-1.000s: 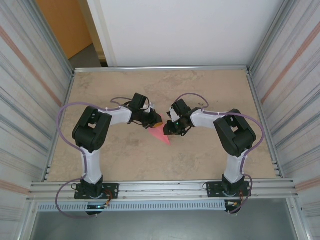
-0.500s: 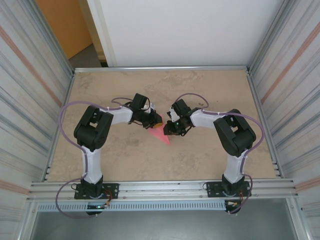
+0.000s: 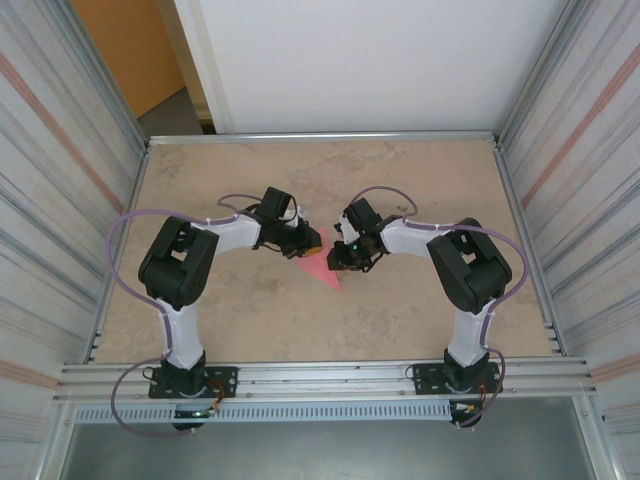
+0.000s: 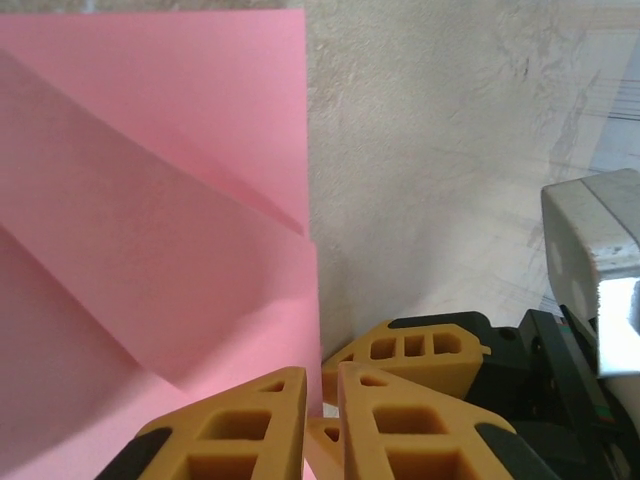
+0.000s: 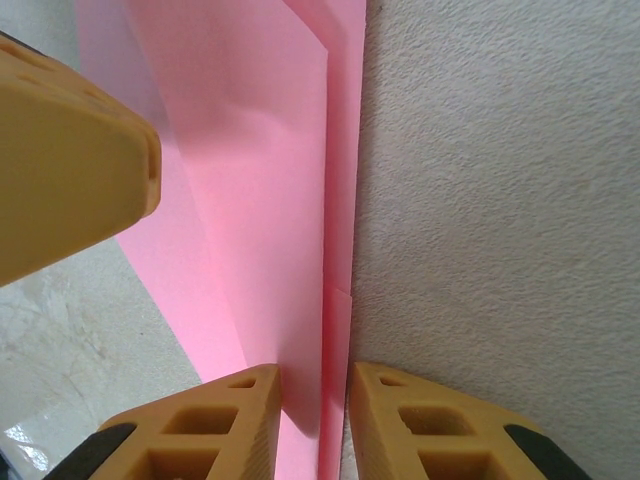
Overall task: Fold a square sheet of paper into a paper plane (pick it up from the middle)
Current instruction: Fourth fold the wing at the center of the table.
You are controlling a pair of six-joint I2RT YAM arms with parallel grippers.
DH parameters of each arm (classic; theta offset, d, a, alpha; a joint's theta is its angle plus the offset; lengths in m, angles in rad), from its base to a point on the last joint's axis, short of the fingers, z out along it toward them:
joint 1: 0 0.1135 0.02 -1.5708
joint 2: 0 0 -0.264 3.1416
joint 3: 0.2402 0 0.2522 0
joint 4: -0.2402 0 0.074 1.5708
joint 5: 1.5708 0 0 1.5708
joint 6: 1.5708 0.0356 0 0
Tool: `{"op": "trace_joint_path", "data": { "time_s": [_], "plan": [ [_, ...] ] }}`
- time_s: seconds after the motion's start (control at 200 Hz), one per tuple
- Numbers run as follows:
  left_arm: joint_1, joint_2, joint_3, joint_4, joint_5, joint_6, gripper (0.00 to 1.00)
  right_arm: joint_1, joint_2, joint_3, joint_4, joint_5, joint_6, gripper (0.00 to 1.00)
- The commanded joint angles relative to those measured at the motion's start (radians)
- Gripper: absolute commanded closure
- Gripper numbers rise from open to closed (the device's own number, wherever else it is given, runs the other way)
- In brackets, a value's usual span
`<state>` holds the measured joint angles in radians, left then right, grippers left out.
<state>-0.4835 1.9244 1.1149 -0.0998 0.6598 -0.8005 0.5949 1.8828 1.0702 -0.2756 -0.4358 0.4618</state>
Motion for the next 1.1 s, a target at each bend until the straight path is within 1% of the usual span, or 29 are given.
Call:
{"op": "trace_joint_path", "data": {
  "time_s": [0.0, 0.401, 0.927, 1.098],
  "plan": [
    [0.003, 0.004, -0.007, -0.011, -0.008, 0.018, 0.84, 0.024, 0.088, -0.044, -0.037, 0.021, -0.016, 0.74],
    [-0.003, 0.056, 0.037, -0.017, 0.004, 0.028, 0.85, 0.031, 0.107, -0.037, -0.053, 0.016, -0.039, 0.72],
    [-0.007, 0.088, 0.042, -0.015, 0.004, 0.032, 0.85, 0.04, 0.119, -0.026, -0.064, 0.02, -0.053, 0.72],
    [-0.007, 0.099, 0.042, -0.04, -0.009, 0.037, 0.85, 0.04, 0.108, -0.027, -0.062, 0.018, -0.051, 0.72]
  ]
}}
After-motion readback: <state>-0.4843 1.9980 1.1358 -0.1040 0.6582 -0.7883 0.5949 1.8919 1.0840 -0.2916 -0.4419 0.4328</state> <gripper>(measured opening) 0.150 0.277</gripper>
